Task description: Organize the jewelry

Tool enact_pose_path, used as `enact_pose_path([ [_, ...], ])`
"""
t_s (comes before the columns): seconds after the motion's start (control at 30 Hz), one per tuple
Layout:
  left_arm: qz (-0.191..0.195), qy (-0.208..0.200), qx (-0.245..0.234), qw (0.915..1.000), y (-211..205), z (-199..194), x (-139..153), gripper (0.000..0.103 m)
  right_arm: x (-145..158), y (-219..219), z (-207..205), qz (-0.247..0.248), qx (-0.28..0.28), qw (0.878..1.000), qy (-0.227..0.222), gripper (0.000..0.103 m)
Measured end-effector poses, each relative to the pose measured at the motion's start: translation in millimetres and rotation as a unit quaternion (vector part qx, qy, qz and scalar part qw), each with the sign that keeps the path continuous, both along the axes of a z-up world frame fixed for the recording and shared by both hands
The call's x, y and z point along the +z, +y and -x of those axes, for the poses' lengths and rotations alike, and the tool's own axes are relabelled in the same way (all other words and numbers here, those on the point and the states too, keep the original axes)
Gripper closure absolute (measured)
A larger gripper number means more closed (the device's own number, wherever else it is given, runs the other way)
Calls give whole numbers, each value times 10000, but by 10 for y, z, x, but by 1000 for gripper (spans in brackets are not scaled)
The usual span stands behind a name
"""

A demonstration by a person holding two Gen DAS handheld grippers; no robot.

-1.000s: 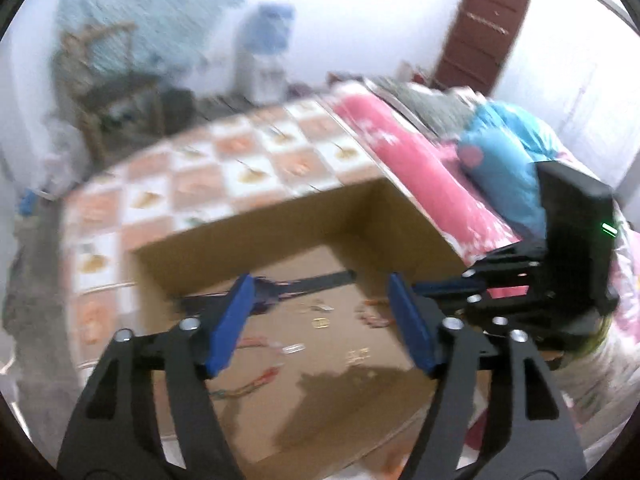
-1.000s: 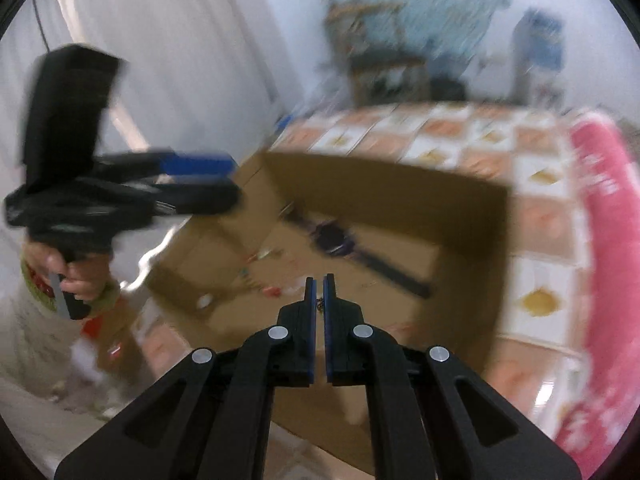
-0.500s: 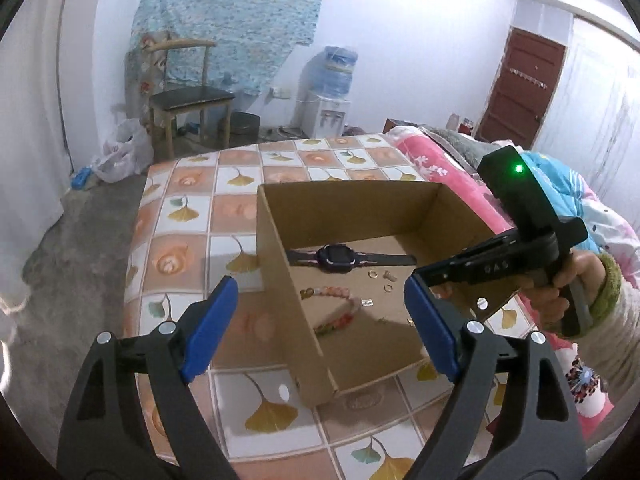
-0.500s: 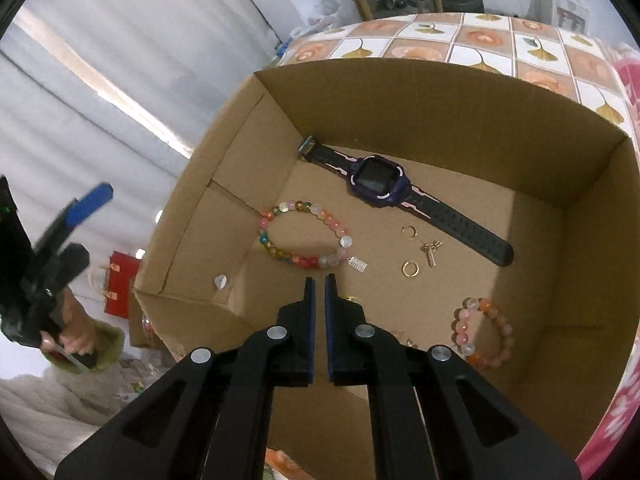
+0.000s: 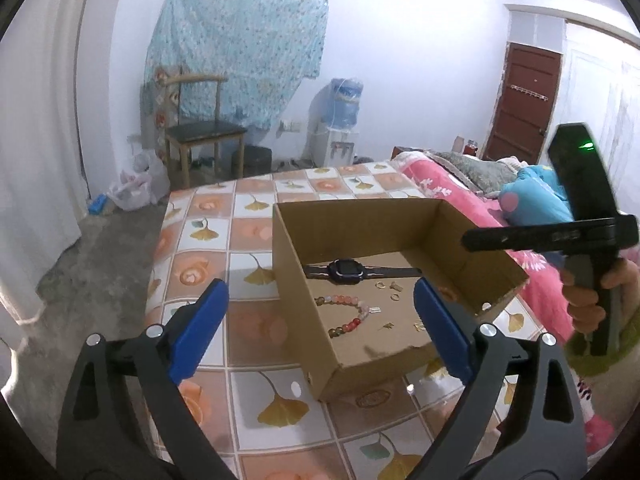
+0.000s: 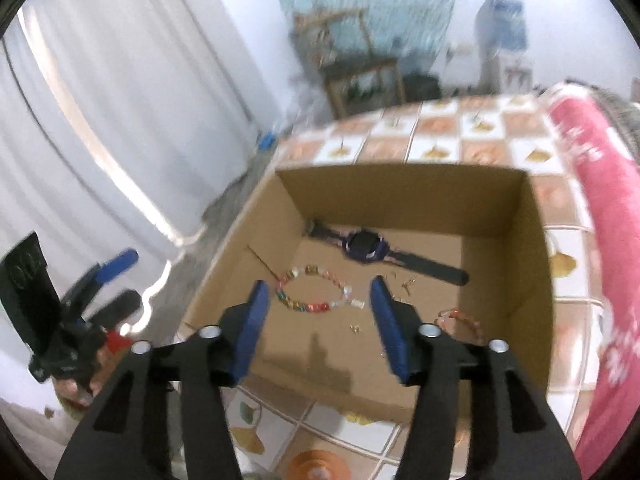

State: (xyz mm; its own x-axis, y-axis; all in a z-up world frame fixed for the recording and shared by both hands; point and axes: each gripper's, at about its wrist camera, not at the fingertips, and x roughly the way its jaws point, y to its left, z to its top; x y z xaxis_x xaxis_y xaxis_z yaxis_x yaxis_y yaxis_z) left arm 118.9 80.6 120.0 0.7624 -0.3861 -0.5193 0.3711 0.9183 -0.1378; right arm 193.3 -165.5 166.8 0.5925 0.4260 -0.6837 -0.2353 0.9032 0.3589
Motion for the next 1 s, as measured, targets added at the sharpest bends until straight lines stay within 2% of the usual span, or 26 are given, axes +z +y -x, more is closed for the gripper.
enact_pose_path([
  [0.03,-9,-46,-23,10000,-13,37,6,11,38,-18,80,-28,-115,9999,-115,36],
  [0.17,-89,-195,60,9998,-83,167,13,8,87,-65,454,-20,-675,9962,-558,27],
  [0.37,-86,-117,491,9987,-180,305,38,8,61,-97,784,623,-1069,9893,-774,15],
  [0.5,-225,-245,836,9959,-262,419,82,8,90,-150,938,890,-1287,9828,-979,9],
  [0.77,-965,-503,1360,9847,-542,508,132,8,124,-173,1161,1248,-1525,9735,-1157,7],
  [0.9,-954,-478,1376,9847,-623,516,144,8,156,-204,1213,1324,-1676,9696,-1192,7],
  [1.0,-990,-260,1285,9864,-669,467,120,8,131,-259,1196,1310,-1744,9695,-1115,7],
])
